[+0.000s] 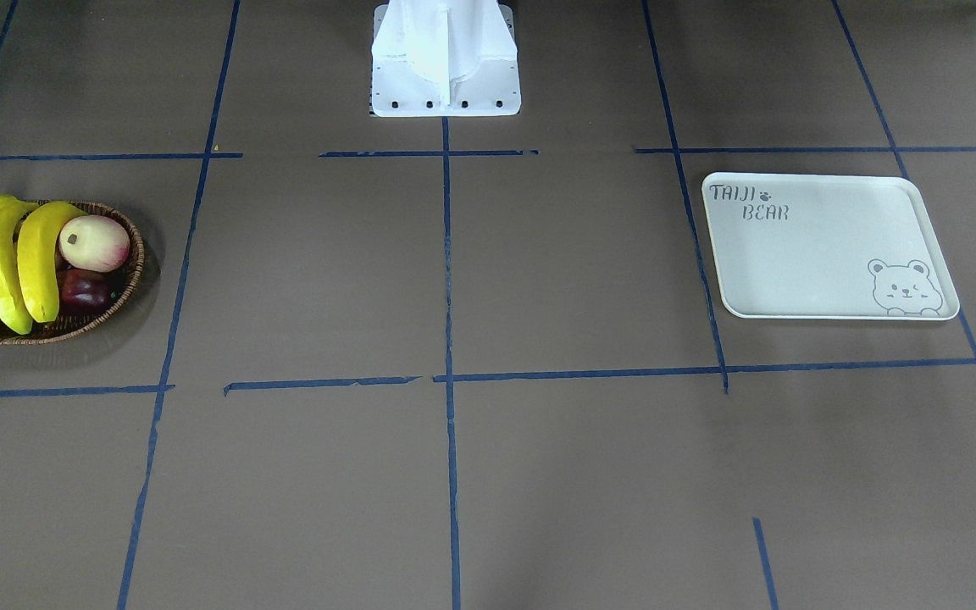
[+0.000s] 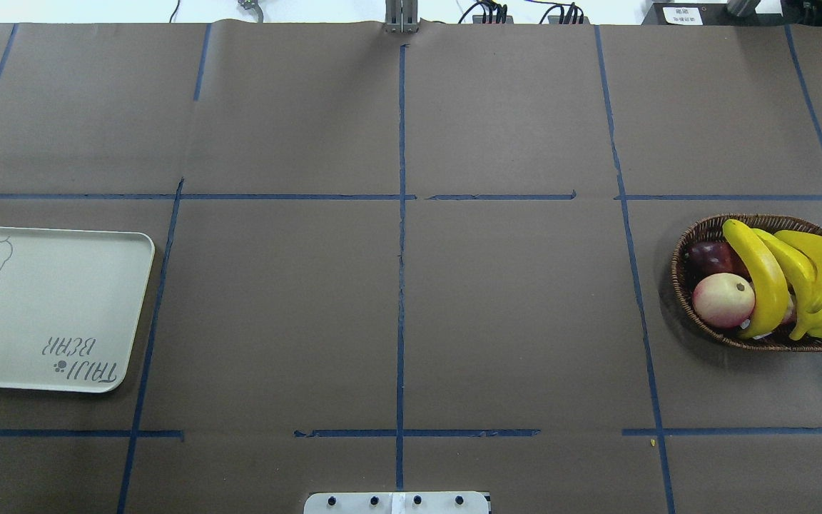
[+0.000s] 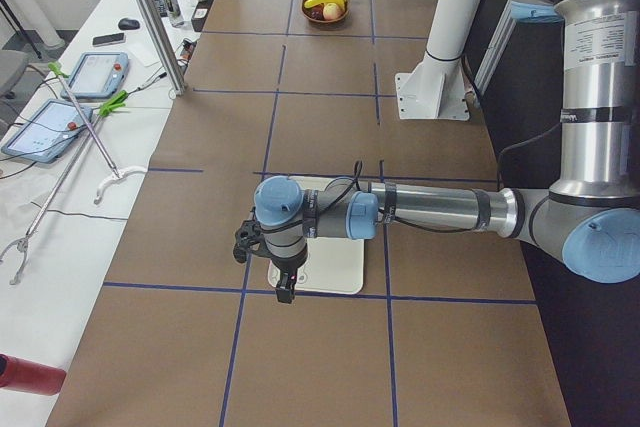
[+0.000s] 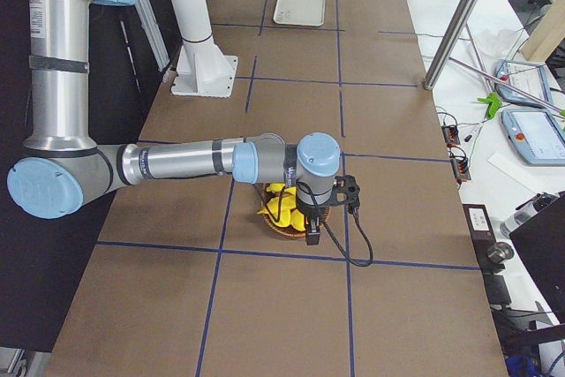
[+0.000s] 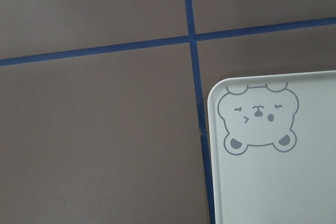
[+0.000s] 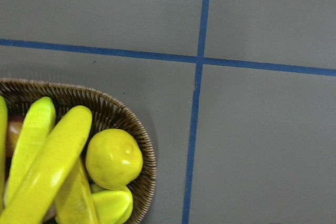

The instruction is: Transfer all bananas from basket to plate

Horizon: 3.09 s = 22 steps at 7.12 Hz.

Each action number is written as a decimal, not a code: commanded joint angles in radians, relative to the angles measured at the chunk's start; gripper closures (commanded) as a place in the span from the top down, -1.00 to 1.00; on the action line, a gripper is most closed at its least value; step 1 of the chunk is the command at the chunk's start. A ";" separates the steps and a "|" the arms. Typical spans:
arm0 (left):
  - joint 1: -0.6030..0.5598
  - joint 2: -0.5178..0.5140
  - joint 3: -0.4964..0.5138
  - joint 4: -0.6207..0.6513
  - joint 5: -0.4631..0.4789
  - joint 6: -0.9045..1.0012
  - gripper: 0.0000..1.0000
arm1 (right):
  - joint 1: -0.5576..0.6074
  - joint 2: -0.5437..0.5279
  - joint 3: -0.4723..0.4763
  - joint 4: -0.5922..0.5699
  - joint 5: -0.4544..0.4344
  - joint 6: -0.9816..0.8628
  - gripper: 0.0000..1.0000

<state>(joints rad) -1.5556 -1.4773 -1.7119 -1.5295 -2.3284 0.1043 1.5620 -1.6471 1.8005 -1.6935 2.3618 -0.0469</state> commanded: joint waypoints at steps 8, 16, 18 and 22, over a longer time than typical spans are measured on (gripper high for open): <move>0.000 0.003 -0.002 0.000 -0.003 0.000 1.00 | -0.324 -0.178 0.125 0.568 -0.095 1.110 0.60; 0.000 0.003 -0.002 0.000 -0.003 0.000 1.00 | -0.450 -0.165 0.082 0.577 -0.141 1.113 0.13; 0.000 0.003 0.000 0.000 -0.003 0.000 1.00 | -0.470 -0.151 0.082 0.577 -0.142 1.112 -0.16; 0.000 0.003 -0.002 0.000 -0.005 0.000 1.00 | -0.464 -0.151 0.115 0.577 -0.171 1.093 -0.93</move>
<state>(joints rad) -1.5554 -1.4742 -1.7128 -1.5294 -2.3320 0.1043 1.0962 -1.7980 1.8981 -1.1167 2.2056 1.0518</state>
